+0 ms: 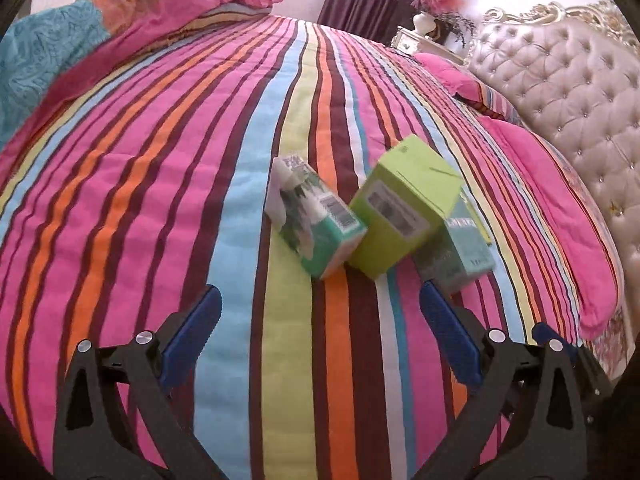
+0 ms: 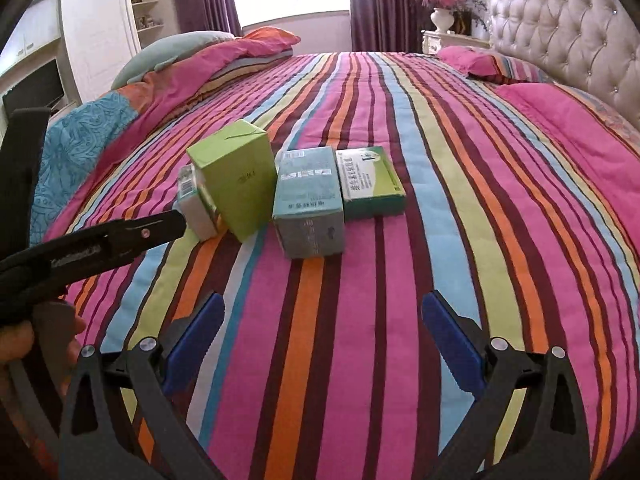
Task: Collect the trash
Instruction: 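Grasp the white-green box with the left tool while the right tool grasps the teal box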
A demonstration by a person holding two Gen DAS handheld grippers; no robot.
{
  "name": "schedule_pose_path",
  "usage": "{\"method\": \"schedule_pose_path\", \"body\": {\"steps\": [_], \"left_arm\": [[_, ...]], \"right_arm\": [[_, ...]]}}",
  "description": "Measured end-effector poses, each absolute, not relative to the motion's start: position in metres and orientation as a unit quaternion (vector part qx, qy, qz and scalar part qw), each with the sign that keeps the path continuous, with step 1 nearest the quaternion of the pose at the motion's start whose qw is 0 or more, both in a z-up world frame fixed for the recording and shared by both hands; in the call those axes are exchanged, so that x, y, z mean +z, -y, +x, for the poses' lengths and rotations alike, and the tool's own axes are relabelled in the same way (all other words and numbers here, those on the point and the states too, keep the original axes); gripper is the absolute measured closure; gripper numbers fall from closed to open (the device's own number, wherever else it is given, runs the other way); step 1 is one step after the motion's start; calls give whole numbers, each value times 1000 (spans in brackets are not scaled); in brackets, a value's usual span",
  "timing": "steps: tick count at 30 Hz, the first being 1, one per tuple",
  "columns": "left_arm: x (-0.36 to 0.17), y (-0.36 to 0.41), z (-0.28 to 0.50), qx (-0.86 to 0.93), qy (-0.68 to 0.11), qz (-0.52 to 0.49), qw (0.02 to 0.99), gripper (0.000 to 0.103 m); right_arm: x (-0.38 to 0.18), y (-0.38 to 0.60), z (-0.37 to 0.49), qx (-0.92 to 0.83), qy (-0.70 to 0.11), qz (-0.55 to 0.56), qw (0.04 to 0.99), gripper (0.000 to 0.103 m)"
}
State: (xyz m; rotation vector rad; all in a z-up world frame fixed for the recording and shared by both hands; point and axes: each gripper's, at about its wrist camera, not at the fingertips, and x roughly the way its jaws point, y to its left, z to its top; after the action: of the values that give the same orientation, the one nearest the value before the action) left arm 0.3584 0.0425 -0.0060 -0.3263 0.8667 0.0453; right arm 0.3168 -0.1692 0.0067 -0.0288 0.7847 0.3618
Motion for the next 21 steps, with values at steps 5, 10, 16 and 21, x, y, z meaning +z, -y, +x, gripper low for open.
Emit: {"method": "schedule_pose_path", "body": {"steps": [5, 10, 16, 21], "left_arm": [[-13, -46, 381, 31, -427, -152, 891, 7], [-15, -54, 389, 46, -425, -154, 891, 7], [-16, -66, 393, 61, -427, -158, 888, 7], [-19, -73, 404, 77, -439, -156, 882, 7]], "right_arm": [[3, 164, 334, 174, -384, -5, 907, 8], [1, 157, 343, 174, -386, -7, 906, 8], [0, 148, 354, 176, -386, -11, 906, 8], [-2, 143, 364, 175, -393, -5, 903, 9]]}}
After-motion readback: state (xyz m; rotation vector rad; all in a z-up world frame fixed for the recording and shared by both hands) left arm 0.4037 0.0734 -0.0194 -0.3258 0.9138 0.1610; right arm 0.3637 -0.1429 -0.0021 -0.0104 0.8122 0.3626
